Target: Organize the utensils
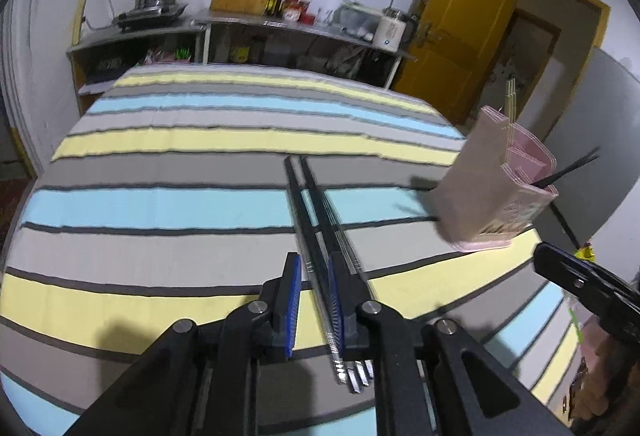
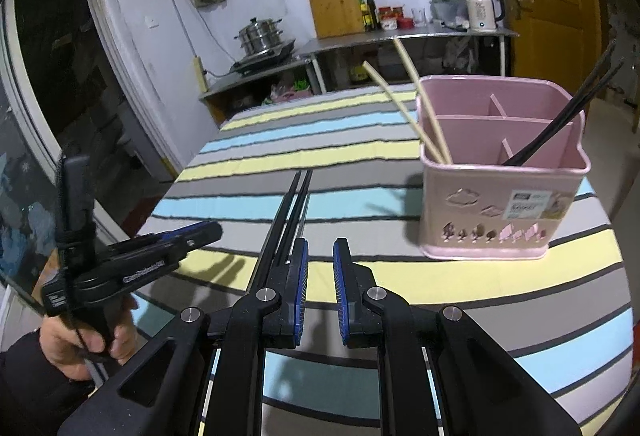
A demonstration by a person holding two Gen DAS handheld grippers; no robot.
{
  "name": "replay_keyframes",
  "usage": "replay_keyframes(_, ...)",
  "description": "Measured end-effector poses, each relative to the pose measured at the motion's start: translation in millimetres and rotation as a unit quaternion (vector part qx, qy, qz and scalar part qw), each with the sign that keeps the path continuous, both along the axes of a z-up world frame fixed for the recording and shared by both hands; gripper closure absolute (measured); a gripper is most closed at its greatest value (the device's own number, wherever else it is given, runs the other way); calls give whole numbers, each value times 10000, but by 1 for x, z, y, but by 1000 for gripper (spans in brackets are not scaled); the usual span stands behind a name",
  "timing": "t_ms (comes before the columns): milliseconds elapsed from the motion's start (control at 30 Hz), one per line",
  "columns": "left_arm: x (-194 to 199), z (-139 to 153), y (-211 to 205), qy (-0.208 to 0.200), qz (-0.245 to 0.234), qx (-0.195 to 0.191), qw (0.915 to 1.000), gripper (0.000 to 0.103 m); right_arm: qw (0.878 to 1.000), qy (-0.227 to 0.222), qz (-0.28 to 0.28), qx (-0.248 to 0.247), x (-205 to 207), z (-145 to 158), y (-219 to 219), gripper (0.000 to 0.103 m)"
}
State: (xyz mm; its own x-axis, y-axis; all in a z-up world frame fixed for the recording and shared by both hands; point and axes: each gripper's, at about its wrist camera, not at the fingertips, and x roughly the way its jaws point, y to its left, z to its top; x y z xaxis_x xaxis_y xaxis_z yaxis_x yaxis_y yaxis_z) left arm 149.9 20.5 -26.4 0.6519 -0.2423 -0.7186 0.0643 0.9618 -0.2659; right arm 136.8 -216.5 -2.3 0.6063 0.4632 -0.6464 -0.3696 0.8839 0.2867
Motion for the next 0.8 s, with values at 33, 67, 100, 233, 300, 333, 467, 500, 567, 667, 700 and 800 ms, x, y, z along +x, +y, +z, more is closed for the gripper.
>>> replay_keyframes(33, 5, -6, 1, 67, 8, -11, 10000, 90, 10000, 35, 24, -14, 2, -3, 3, 90)
replay_keyframes(67, 9, -10, 1, 98, 14, -5, 10000, 90, 10000, 67, 42, -24, 5, -5, 4, 90)
replay_keyframes(100, 13, -15, 1, 133, 29, 22, 9999, 90, 9999, 104, 61, -31, 7, -8, 5, 90)
replay_keyframes(233, 29, -30, 1, 263, 53, 34, 9996, 88, 9995, 253, 180, -78, 17, -23, 18, 90)
replay_keyframes(300, 35, -36, 0, 302, 56, 24, 9995, 85, 9991, 319, 241, -111, 22, -29, 25, 90)
replay_keyframes(333, 36, -37, 0, 306, 58, 26, 9995, 82, 9989, 354, 271, -126, 25, -33, 29, 90)
replay_keyframes(467, 42, -43, 0, 349, 90, 30, 9993, 77, 9981, 477, 343, -165, 35, -47, 42, 90)
replay_keyframes(500, 44, -46, -1, 384, 99, 55, 9992, 77, 9979, 508, 365, -174, 38, -50, 45, 90)
replay_keyframes(567, 44, -48, -2, 339, 96, 96, 9993, 76, 9974, 559, 407, -199, 43, -56, 50, 90)
replay_keyframes(667, 44, -49, -4, 293, 60, 216, 9993, 76, 9968, 618, 459, -220, 47, -63, 56, 90)
replay_keyframes(700, 44, -50, -5, 262, 47, 263, 9993, 76, 9966, 634, 468, -218, 48, -65, 57, 90)
replay_keyframes(800, 44, -50, -7, 203, 51, 364, 9991, 75, 9965, 664, 460, -203, 48, -67, 57, 90)
